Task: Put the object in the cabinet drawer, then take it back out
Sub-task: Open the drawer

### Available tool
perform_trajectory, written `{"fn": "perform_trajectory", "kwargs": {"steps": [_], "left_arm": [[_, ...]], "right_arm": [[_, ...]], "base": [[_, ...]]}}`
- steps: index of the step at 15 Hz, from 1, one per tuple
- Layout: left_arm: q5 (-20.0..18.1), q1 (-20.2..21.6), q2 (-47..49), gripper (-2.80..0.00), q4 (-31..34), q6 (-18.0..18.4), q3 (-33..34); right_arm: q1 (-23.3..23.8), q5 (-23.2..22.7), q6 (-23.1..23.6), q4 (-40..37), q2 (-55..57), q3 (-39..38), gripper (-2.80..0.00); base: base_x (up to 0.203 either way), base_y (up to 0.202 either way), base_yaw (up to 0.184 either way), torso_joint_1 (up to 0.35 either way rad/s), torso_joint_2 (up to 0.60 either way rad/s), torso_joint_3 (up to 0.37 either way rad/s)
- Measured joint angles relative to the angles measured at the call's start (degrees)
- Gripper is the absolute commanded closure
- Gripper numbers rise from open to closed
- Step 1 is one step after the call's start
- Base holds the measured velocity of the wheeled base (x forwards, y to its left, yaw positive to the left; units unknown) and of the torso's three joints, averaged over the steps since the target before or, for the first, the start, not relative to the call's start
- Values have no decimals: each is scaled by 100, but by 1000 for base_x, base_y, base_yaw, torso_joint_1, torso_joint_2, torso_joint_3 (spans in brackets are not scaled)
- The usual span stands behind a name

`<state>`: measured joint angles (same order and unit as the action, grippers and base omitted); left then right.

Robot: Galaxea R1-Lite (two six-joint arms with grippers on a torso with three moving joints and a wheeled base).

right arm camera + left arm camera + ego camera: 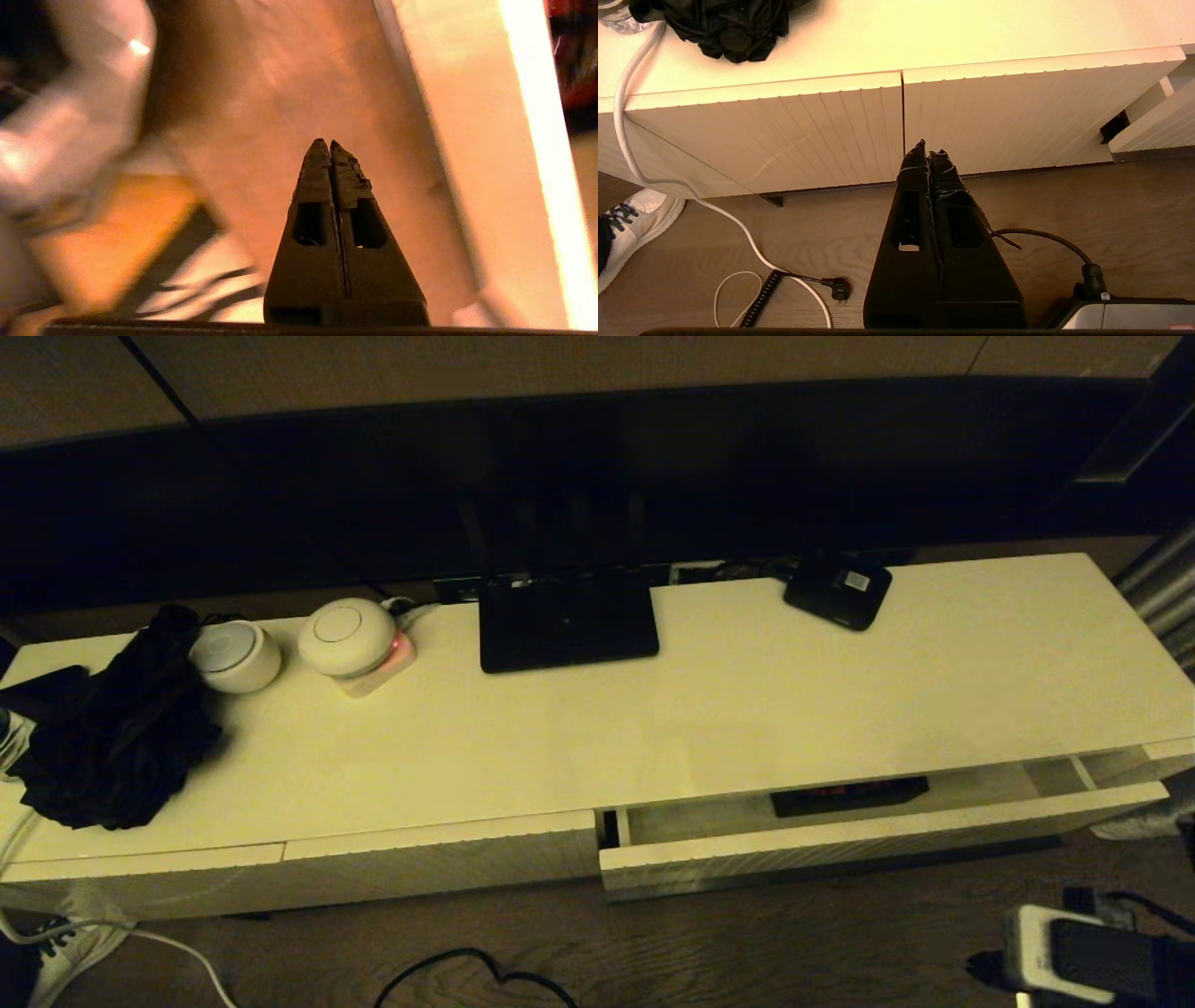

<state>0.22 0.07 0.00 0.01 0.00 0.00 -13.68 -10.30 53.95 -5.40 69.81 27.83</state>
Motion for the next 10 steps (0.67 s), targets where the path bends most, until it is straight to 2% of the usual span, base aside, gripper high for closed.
{"fn": "perform_trajectory", "kwargs": {"steps": [3,5,7,10], "left_arm": [[-3,-2,0,0,-1,0,0],[-1,-2,0,0,-1,0,0],[2,0,0,0,-1,0,0],[-1,0,0,0,-1,0,0]], "right_arm": [[-144,-13,-1354,-1951,-609,1189,0],[-206,-15,-2402,-2880,-787,1883,0],[-237,-6,-3582,-3222,-749,2396,0],[-253,75,-5135,-3200,-319,2948,0]], "base": [[0,0,0,0,0,0],[0,0,0,0,0,0],[0,0,0,0,0,0],[0,0,0,0,0,0]]}}
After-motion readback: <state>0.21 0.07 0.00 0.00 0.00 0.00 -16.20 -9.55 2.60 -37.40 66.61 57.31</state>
